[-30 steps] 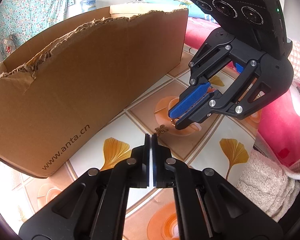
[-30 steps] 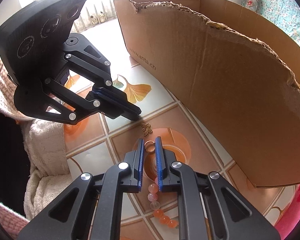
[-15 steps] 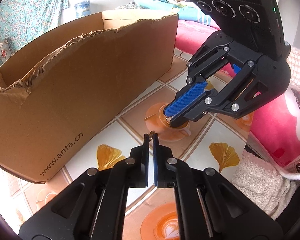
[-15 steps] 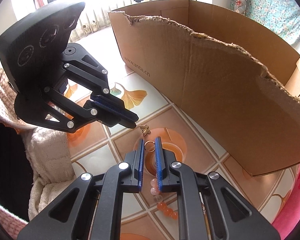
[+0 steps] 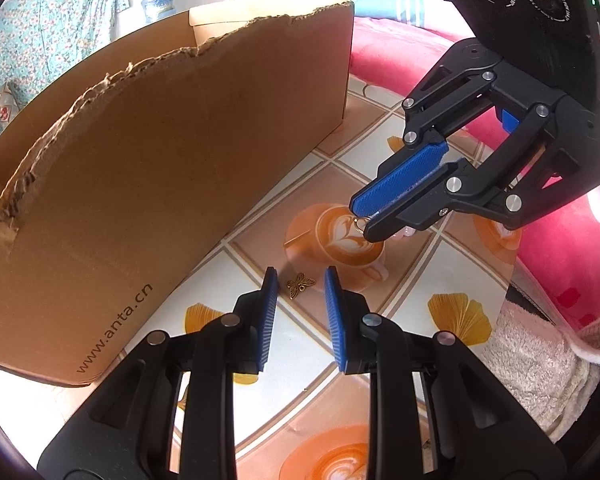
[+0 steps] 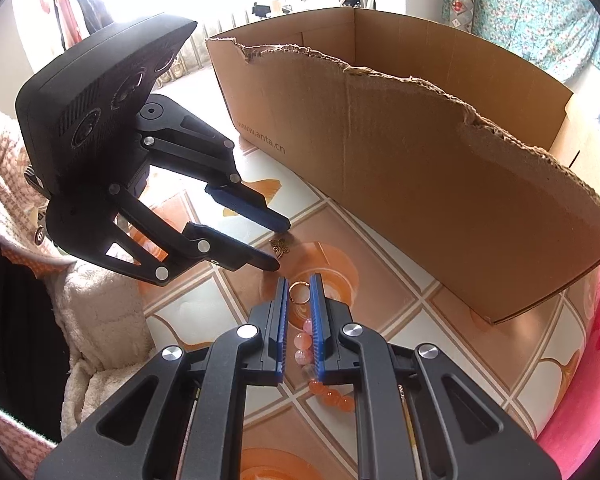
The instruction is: Organize jewelry
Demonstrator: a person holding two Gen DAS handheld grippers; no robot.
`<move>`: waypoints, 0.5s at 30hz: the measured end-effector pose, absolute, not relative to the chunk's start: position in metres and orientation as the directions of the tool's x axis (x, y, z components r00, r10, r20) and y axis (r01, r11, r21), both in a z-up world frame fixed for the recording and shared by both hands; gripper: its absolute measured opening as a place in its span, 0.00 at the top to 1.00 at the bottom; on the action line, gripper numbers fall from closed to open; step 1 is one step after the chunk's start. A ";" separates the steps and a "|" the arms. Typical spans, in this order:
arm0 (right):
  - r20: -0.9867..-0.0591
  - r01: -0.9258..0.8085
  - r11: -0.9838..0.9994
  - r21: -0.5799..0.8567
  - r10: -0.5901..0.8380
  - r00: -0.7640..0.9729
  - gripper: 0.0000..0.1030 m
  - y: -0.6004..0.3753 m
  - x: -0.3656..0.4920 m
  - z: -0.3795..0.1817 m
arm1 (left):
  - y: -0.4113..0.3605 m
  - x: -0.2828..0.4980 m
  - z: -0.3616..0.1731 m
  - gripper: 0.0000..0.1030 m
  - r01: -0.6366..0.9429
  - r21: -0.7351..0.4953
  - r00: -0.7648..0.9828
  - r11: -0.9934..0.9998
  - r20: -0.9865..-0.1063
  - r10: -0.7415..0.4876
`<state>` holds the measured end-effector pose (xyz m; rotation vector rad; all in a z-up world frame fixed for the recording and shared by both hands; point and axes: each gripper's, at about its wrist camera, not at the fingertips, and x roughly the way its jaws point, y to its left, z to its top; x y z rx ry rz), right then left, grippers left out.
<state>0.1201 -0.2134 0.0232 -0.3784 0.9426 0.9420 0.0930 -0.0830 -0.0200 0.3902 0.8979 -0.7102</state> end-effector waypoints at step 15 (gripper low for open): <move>-0.812 -0.815 0.570 0.105 0.522 0.261 0.89 -0.215 0.118 0.021 | -0.101 0.107 -0.017 0.88 0.658 0.033 0.423 0.752 -0.842 -0.334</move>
